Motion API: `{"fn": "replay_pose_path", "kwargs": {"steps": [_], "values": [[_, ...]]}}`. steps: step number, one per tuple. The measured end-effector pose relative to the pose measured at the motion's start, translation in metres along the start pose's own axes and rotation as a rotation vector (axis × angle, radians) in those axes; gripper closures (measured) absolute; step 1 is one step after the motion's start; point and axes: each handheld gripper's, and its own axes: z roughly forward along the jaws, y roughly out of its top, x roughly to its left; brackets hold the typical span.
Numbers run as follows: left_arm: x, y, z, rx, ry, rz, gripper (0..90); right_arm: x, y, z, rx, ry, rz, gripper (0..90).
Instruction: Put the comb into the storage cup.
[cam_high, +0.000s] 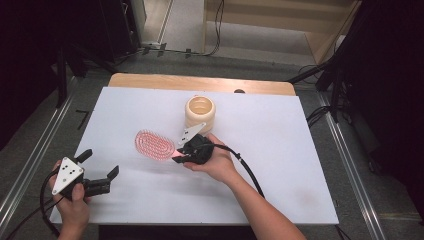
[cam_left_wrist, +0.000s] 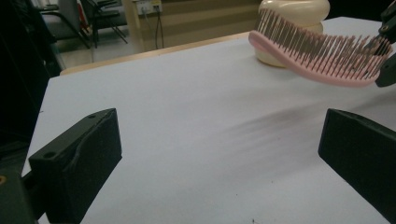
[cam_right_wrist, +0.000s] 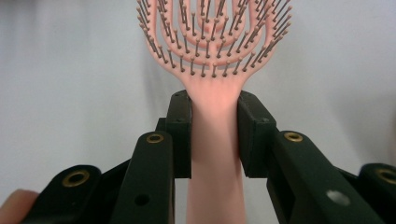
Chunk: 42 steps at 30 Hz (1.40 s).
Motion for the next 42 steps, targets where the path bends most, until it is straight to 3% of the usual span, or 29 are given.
{"fn": "replay_pose_path", "kwargs": {"steps": [5,11,14,32,42], "values": [[-0.008,0.003,0.003,0.013,0.017,0.054,0.0,0.000,-0.003,-0.011,-0.052,-0.010,0.014,67.9],[-0.014,0.010,0.004,-0.008,-0.004,0.036,0.0,0.000,-0.005,-0.019,-0.079,-0.019,0.019,67.9],[-0.018,0.016,0.003,-0.014,-0.007,0.046,0.0,0.000,-0.007,-0.023,-0.097,-0.023,0.028,67.9],[-0.050,0.056,0.017,-0.072,-0.115,0.048,0.0,0.001,-0.025,-0.055,-0.194,-0.072,0.064,67.9],[-0.065,0.072,0.031,-0.080,-0.185,0.050,0.0,0.002,-0.039,-0.068,-0.237,-0.103,0.076,67.9]]}}
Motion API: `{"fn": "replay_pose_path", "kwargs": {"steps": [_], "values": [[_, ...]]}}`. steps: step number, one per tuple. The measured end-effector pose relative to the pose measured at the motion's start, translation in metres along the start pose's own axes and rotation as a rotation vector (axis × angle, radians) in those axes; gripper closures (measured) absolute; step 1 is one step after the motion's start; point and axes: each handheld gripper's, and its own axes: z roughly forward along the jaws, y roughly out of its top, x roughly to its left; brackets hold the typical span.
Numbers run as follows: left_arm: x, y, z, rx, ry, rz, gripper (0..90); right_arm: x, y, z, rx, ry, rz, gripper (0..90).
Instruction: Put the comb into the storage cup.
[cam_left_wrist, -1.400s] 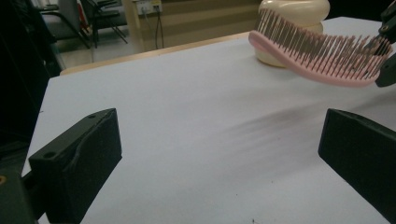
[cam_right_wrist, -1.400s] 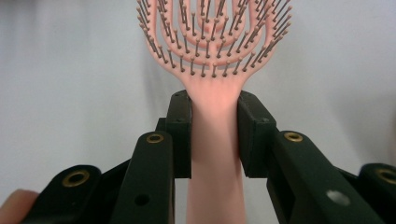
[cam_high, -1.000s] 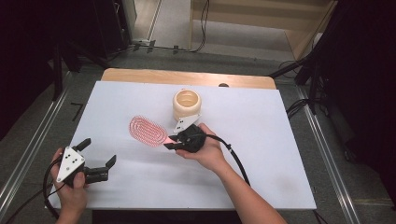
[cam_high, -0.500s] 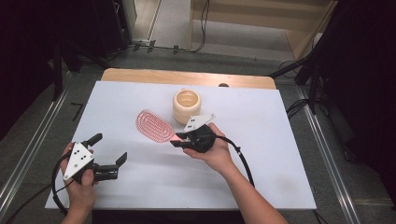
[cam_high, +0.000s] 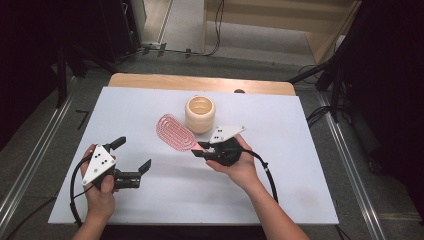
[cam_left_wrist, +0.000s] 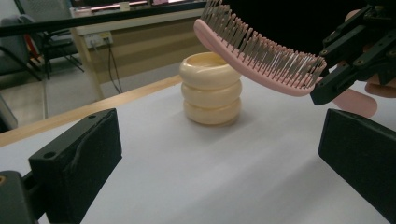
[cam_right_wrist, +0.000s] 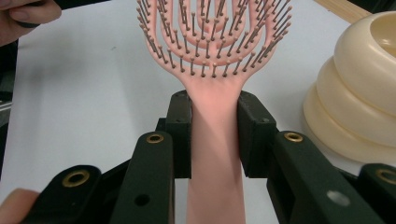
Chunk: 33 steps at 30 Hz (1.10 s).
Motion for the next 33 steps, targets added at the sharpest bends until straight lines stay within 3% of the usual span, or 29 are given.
{"fn": "replay_pose_path", "kwargs": {"steps": [19,27,33], "values": [[-0.012,0.027,0.043,-0.038,-0.100,-0.059,0.0,-0.003,-0.019,-0.018,-0.087,-0.075,0.056,68.0],[-0.017,0.028,0.050,-0.037,-0.177,-0.105,0.0,0.001,-0.023,-0.017,-0.109,-0.095,0.054,67.9],[-0.022,0.028,0.052,-0.032,-0.211,-0.134,0.0,0.005,-0.026,-0.010,-0.109,-0.086,0.067,67.9]]}}
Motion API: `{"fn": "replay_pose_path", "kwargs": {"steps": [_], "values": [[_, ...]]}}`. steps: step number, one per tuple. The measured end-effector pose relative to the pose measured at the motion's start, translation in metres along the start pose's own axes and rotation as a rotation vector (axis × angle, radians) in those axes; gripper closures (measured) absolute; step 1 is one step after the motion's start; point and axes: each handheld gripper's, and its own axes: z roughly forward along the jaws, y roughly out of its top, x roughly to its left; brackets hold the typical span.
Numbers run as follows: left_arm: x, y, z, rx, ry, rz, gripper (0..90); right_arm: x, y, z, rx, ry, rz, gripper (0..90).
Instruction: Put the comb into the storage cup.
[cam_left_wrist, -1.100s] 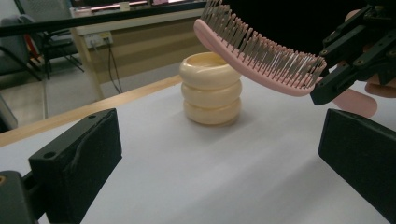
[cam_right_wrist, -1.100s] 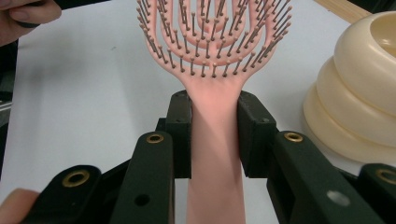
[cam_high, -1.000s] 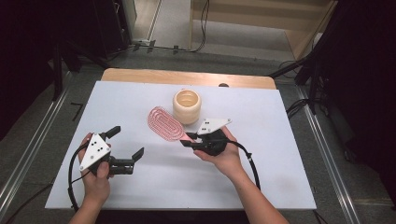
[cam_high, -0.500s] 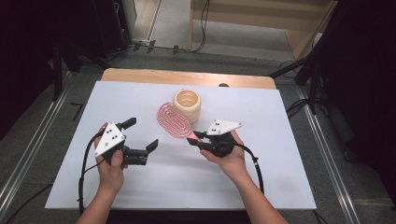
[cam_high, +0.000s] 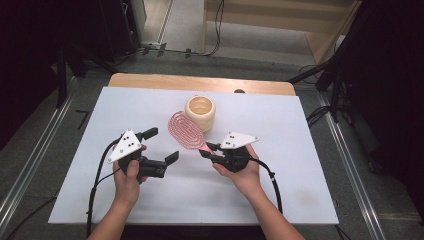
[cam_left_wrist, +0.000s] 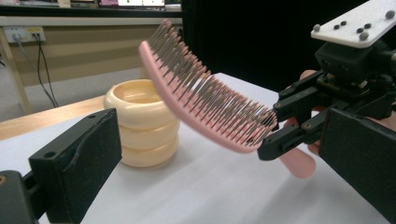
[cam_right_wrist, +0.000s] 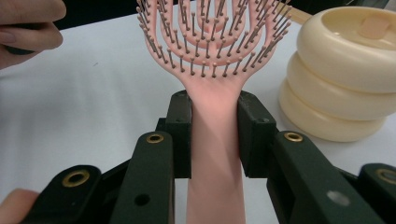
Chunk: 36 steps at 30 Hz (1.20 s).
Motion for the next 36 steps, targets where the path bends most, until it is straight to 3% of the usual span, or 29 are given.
{"fn": "replay_pose_path", "kwargs": {"steps": [11,14,23,36], "values": [[-0.002,-0.002,0.009,0.021,-0.015,-0.092,0.2,0.012,-0.001,0.006,-0.016,0.012,-0.029,67.9],[-0.001,-0.001,0.011,0.032,-0.005,-0.131,5.7,0.017,-0.001,0.008,-0.024,0.021,-0.036,67.9],[-0.001,-0.001,0.013,0.047,0.037,-0.185,21.1,0.030,0.002,0.012,-0.035,0.032,-0.074,67.9],[0.000,-0.001,0.012,0.040,0.015,-0.245,40.4,0.036,0.003,0.013,-0.041,0.019,-0.104,67.9]]}}
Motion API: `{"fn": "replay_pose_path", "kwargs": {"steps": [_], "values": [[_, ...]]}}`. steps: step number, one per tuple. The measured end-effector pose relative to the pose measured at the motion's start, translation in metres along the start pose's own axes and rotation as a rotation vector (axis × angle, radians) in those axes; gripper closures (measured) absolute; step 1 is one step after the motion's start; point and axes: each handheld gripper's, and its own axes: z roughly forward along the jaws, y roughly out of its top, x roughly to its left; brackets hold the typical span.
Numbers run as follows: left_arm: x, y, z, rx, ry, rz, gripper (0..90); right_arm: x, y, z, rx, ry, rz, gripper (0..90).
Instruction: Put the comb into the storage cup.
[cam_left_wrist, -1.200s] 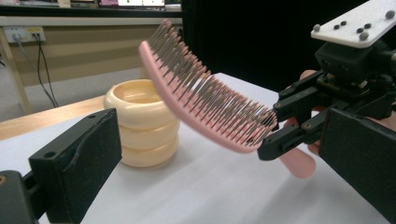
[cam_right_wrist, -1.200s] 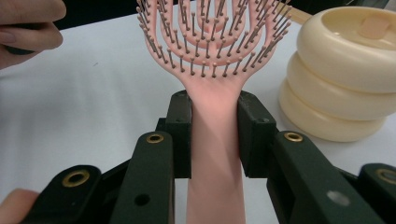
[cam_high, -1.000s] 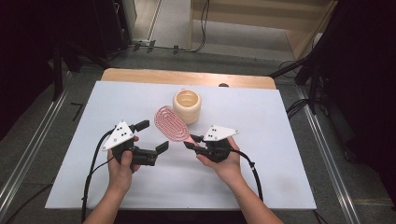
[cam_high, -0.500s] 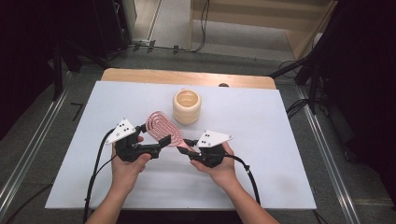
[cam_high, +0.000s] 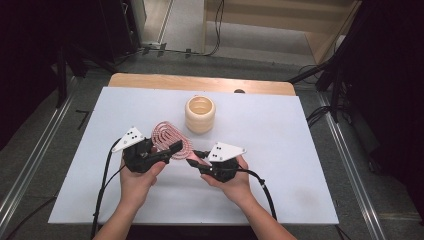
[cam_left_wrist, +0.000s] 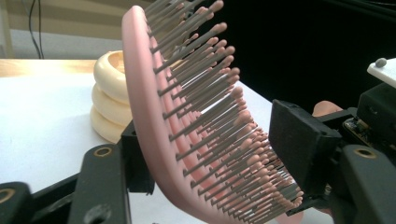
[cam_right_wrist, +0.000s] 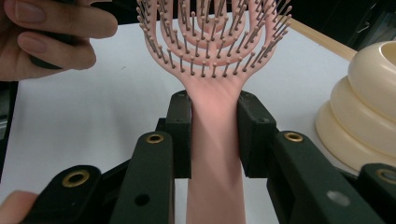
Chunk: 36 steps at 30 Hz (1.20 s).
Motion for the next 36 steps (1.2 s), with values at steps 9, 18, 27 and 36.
{"fn": "replay_pose_path", "kwargs": {"steps": [9,18,27,36], "values": [[0.003,0.002,-0.002,-0.005,-0.029,-0.044,49.7,0.003,0.000,0.000,0.000,-0.031,-0.024,67.9],[0.006,0.003,-0.005,-0.032,-0.106,-0.054,62.6,0.003,-0.001,0.004,0.012,-0.034,-0.054,68.1],[0.004,0.004,-0.008,-0.049,-0.124,-0.025,64.9,-0.001,-0.002,0.004,-0.018,0.008,0.002,45.7],[0.004,0.006,-0.012,-0.066,-0.109,0.006,65.1,-0.009,-0.001,-0.009,-0.078,0.042,0.066,0.0]]}}
